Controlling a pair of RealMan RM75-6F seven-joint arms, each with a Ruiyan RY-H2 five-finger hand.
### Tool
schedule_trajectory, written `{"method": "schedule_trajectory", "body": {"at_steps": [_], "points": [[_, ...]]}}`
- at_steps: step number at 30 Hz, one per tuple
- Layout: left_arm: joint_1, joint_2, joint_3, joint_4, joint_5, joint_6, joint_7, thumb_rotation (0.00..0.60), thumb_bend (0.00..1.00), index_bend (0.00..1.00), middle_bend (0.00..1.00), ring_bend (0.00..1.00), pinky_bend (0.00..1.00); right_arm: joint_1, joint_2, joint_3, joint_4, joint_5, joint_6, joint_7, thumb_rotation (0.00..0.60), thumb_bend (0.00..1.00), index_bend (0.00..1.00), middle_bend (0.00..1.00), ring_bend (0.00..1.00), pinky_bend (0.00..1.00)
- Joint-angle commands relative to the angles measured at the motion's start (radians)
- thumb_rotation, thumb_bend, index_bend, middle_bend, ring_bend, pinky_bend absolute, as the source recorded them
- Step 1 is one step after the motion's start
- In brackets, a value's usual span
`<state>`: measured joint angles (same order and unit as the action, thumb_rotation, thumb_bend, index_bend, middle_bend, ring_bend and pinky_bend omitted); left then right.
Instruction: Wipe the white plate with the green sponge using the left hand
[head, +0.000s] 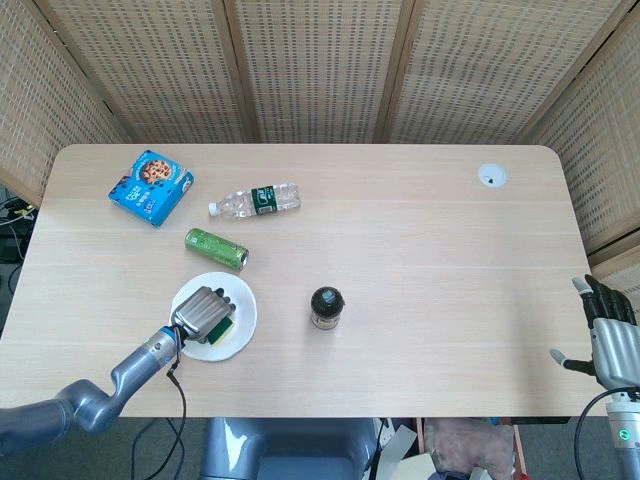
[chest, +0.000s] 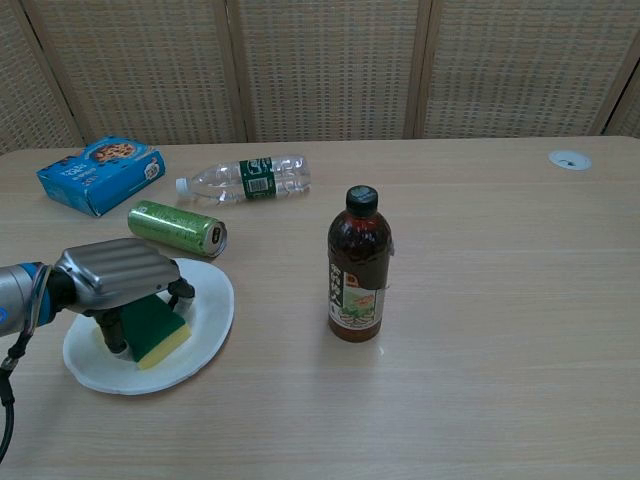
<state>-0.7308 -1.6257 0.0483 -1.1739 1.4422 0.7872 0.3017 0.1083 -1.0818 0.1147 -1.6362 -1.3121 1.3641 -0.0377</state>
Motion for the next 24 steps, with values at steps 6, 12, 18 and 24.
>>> {"method": "schedule_trajectory", "body": {"at_steps": [6, 12, 18, 24], "points": [[-0.028, -0.034, -0.040, -0.035, -0.019, -0.001, 0.070, 0.600, 0.18, 0.59, 0.47, 0.30, 0.48, -0.001, 0.004, 0.000, -0.001, -0.002, 0.001, 0.009, 0.600, 0.00, 0.00, 0.00, 0.00, 0.00], [-0.025, 0.016, -0.063, -0.126, -0.015, 0.049, 0.071, 0.600, 0.18, 0.59, 0.46, 0.30, 0.48, -0.002, 0.007, 0.002, 0.002, -0.001, 0.000, 0.016, 0.600, 0.00, 0.00, 0.00, 0.00, 0.00], [-0.006, 0.110, -0.087, -0.178, -0.006, 0.111, -0.022, 0.600, 0.18, 0.59, 0.46, 0.30, 0.48, -0.001, 0.005, -0.001, 0.002, -0.004, 0.000, 0.012, 0.600, 0.00, 0.00, 0.00, 0.00, 0.00], [0.025, 0.168, -0.083, -0.062, -0.054, 0.093, -0.107, 0.600, 0.18, 0.59, 0.46, 0.30, 0.48, -0.003, 0.003, -0.003, -0.005, -0.010, 0.007, 0.004, 0.600, 0.00, 0.00, 0.00, 0.00, 0.00]]}}
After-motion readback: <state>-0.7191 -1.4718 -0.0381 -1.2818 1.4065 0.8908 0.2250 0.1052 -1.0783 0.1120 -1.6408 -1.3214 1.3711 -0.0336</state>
